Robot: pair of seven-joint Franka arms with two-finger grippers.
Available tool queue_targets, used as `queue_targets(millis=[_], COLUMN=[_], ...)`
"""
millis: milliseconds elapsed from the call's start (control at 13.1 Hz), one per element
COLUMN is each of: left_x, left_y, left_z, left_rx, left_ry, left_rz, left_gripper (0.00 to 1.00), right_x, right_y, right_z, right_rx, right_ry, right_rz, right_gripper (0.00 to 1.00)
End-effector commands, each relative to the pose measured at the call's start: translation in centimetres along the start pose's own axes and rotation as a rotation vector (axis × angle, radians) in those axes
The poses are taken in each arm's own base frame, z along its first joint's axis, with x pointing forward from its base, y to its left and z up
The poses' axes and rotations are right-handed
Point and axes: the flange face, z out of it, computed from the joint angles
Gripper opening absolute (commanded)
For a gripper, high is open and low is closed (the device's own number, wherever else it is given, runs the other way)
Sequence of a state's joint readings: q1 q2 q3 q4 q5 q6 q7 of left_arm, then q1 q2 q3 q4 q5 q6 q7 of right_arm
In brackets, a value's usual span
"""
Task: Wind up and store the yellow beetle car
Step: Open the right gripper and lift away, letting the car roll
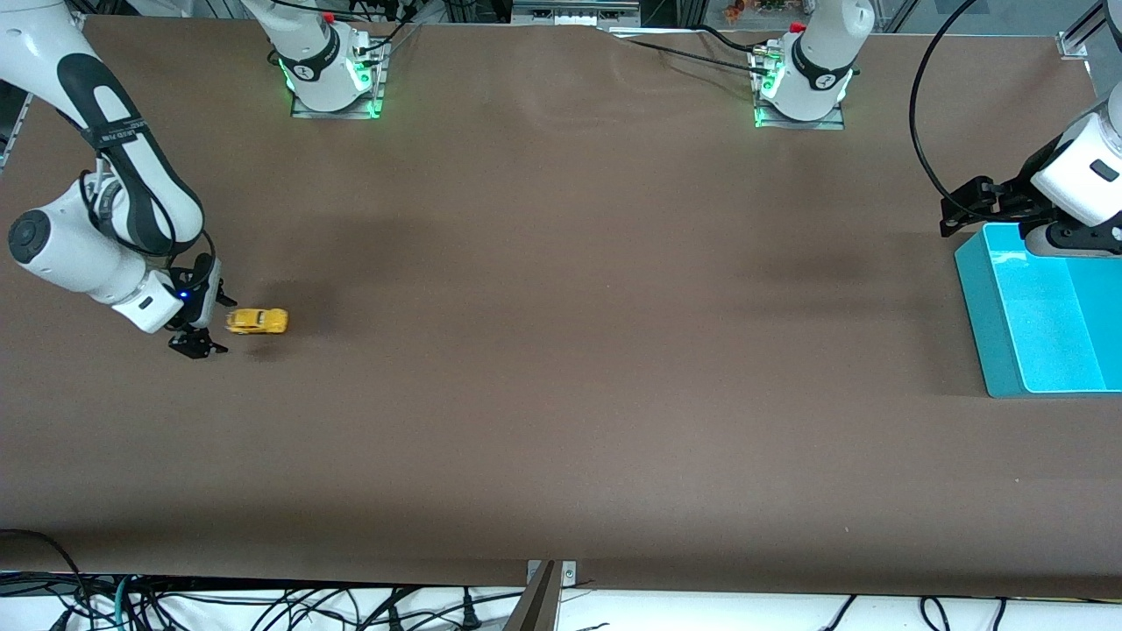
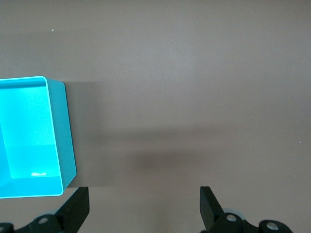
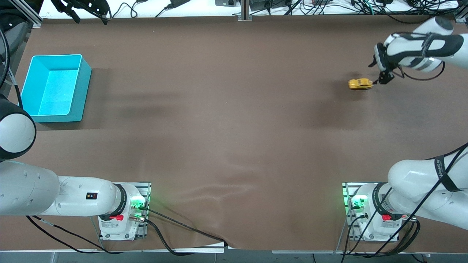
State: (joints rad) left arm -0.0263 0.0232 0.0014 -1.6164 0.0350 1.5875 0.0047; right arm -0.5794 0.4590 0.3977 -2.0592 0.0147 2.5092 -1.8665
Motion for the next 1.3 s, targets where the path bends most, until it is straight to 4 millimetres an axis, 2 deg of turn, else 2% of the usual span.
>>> queue_targets(millis=[0,381,838,914,1067,1219], left_x=[0.4,0.4,0.4,0.4,0.4,0.5], left_y=[0.0,0.2,-0.1,-0.2,-0.2,-0.5], left_z=[-0.6,-0.6,-0.6,-0.6,-0.5,-0.4], left_rx=[-0.012,-0.012,-0.011,-0.011,-0.009,-0.006], left_ry=[-0.006,-0.005,-0.005,-0.005,-0.006,-0.008], left_rz=[-0.012,-0.010,-0.006,-0.006,-0.004,-0.009], left_gripper=[1.00,1.00,1.00,1.00,1.00,1.00], right_x=[2.0,6.4,16.3,17.0,19.0,20.6], right_y=[1.6,2.6,4.7,4.8,4.6,3.3], right_z=[-4.5,-12.2,-24.0,-25.8,-27.8,-30.6], right_rx=[0.012,-0.023,-0.029,-0.005,0.010,-0.013], right_ry=[-0.014,-0.074,-0.143,-0.150,-0.162,-0.187], right_rz=[0.028,0.214,0.383,0.437,0.571,0.668], right_gripper=[1.00,1.00,1.00,1.00,1.00,1.00])
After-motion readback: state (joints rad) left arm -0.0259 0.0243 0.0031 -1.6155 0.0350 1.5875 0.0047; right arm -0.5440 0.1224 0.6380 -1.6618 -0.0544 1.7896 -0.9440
